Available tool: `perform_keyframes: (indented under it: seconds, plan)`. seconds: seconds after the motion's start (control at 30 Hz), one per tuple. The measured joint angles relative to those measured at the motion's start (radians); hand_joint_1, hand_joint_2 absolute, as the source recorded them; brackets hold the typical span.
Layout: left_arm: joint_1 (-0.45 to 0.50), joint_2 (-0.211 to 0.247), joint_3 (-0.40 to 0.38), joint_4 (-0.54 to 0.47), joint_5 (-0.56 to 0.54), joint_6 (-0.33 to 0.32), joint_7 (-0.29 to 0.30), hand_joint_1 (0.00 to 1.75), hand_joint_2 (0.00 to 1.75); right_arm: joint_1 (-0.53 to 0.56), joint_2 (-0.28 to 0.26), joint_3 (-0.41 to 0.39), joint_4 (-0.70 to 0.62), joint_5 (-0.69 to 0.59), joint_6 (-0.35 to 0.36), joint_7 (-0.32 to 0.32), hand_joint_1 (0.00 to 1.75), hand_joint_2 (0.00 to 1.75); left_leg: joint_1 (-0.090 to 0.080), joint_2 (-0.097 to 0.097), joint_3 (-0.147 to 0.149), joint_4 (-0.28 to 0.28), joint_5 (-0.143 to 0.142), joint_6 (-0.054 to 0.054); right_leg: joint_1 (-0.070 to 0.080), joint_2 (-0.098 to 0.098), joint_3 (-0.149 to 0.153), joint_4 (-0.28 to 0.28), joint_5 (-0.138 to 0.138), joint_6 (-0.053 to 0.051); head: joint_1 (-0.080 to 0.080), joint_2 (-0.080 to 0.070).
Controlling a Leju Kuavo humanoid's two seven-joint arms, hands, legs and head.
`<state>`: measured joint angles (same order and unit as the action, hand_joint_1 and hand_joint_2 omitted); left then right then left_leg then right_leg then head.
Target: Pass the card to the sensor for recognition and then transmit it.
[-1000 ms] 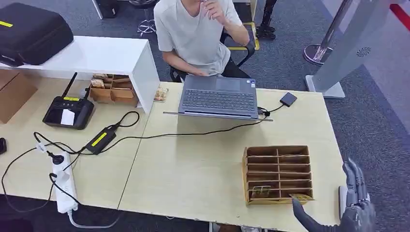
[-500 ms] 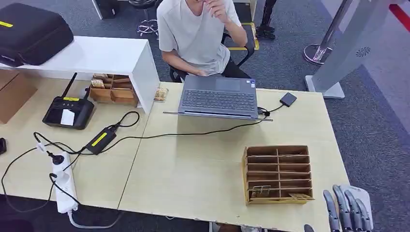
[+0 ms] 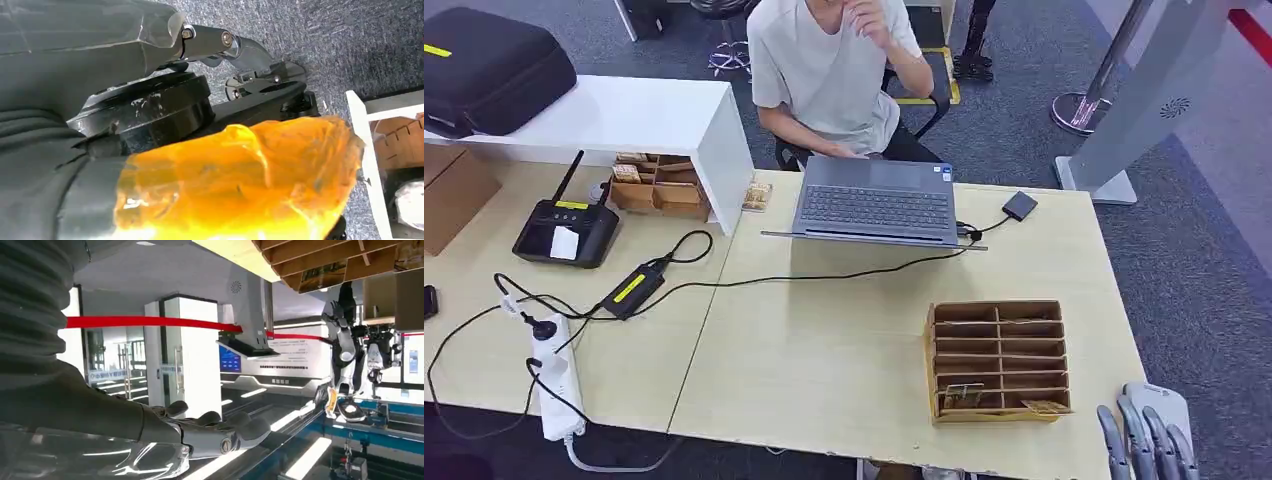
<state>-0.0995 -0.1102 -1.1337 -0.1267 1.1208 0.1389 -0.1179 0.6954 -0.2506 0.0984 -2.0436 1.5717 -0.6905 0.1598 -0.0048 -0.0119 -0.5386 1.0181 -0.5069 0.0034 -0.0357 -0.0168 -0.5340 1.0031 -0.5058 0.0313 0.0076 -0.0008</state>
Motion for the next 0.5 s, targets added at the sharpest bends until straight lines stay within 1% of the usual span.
perform_keyframes:
  seconds: [0.2,0.27,0.3,0.37,0.5]
  plan:
    - [0.000,0.000,0.000,0.000,0.000,0.000,0.001,0.00,0.00,0.001,-0.002,0.000,0.003,0.000,0.000,-0.004,0.00,1.75,0.000,0.000,0.000,0.000,0.000,0.000,0.000,0.000,0.000,0.000,0.000,0.000,0.000,0.000]
    - [-0.001,0.000,0.000,0.000,0.000,0.000,0.005,0.00,0.00,0.001,-0.002,-0.010,0.010,0.000,0.000,-0.041,0.00,1.75,0.000,0.000,0.000,0.000,0.000,0.000,0.000,0.000,-0.002,0.000,0.000,0.000,0.000,0.000]
    - [-0.002,0.000,0.000,0.000,0.000,0.000,0.009,0.00,1.75,0.001,-0.002,-0.019,0.015,0.000,0.000,-0.058,0.00,1.75,0.000,0.000,0.000,0.000,0.000,0.000,0.000,0.000,-0.002,0.000,0.000,0.000,0.000,0.000]
    - [-0.004,0.000,0.000,0.000,0.000,0.000,0.016,0.00,1.75,0.001,0.000,-0.032,0.026,0.000,0.000,-0.079,0.00,1.75,0.000,0.000,0.000,0.000,0.000,0.000,0.000,0.000,-0.002,0.000,0.000,0.000,0.000,0.000]
    - [-0.005,0.000,0.000,0.000,0.000,0.000,0.019,0.00,1.75,-0.005,0.004,-0.047,0.058,0.000,0.000,-0.084,0.00,1.75,0.000,0.000,0.000,0.000,0.000,0.000,0.000,0.000,0.000,0.000,0.000,0.000,0.000,0.000]
